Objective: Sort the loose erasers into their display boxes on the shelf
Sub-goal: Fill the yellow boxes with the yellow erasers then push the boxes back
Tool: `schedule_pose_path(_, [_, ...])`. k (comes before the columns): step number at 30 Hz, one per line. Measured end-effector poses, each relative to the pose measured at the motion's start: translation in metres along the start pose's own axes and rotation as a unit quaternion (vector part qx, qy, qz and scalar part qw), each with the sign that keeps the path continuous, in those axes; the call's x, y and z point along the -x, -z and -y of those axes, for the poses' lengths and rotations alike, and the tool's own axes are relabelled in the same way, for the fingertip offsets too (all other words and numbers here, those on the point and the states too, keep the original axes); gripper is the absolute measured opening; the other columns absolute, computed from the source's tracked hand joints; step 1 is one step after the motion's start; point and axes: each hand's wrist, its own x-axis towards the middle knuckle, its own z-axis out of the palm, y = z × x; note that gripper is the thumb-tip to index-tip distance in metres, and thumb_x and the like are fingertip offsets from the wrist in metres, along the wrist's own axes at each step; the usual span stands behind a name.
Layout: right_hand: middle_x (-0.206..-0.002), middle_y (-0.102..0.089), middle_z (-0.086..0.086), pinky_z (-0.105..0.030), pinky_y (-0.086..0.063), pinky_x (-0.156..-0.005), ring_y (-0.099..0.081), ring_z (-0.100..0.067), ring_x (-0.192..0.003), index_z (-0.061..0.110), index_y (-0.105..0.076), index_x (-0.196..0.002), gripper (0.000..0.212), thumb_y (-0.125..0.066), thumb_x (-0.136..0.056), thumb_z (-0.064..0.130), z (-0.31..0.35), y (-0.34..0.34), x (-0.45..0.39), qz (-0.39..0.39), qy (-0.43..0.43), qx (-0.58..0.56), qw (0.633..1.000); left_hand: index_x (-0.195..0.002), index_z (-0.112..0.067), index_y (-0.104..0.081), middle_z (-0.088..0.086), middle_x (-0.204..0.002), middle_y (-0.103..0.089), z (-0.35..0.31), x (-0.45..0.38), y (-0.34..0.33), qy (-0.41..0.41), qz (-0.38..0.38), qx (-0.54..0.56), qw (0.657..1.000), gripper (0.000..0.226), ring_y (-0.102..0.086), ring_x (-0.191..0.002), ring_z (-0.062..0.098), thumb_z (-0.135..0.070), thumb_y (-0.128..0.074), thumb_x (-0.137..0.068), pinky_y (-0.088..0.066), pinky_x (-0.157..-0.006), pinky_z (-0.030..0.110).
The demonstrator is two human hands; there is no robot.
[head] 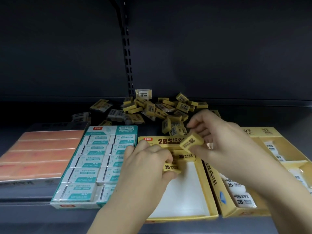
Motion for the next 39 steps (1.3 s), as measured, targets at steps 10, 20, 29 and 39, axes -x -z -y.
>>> schedule_pose_path(10, [-0.081, -0.050, 0.023, -0.005, -0.038, -0.067, -0.047, 0.014, -0.078, 0.041, -0.067, -0.109, 0.031, -0.058, -0.089, 0.018, 0.018, 0.010, -0.017, 0.199, 0.052, 0.102, 0.973, -0.067, -0.032, -0.044, -0.020, -0.071, -0.049, 0.005, -0.005, -0.002, -0.036, -0.040, 0.020, 0.998, 0.027, -0.036, -0.076, 0.009, -0.054, -0.060, -0.065, -0.016, -0.066, 0.033])
schedule_pose_path(20, [-0.080, -0.048, 0.018, -0.011, -0.043, -0.066, -0.050, -0.002, -0.083, 0.026, -0.067, -0.106, 0.025, -0.060, -0.087, 0.011, 0.018, -0.002, -0.023, 0.260, 0.026, 0.179, 0.948, -0.119, -0.044, -0.049, -0.025, -0.098, -0.035, 0.011, -0.002, 0.015, -0.057, 0.057, -0.028, 0.996, 0.029, -0.017, -0.088, 0.006, -0.037, -0.053, -0.091, -0.014, -0.077, 0.026])
schedule_pose_path(29, [-0.108, -0.052, 0.006, -0.027, -0.050, -0.084, -0.054, -0.013, -0.099, 0.030, -0.056, -0.119, 0.037, -0.060, -0.086, 0.013, 0.021, -0.004, -0.018, 0.246, 0.011, 0.210, 0.946, -0.117, -0.036, -0.055, -0.012, -0.120, -0.048, 0.020, -0.003, 0.021, -0.054, 0.008, -0.127, 0.990, 0.054, -0.034, -0.109, 0.011, -0.047, -0.074, -0.067, -0.019, -0.079, 0.029])
schedule_pose_path(39, [-0.105, -0.060, 0.009, -0.026, -0.040, -0.089, -0.055, -0.012, -0.100, 0.031, -0.059, -0.106, 0.019, -0.061, -0.087, 0.027, 0.018, -0.001, -0.013, 0.186, 0.038, 0.250, 0.949, -0.134, -0.042, -0.034, -0.018, -0.144, -0.022, 0.016, -0.007, 0.020, -0.070, 0.084, -0.080, 0.991, 0.070, -0.008, -0.133, 0.005, -0.073, -0.046, -0.072, -0.004, -0.105, 0.029])
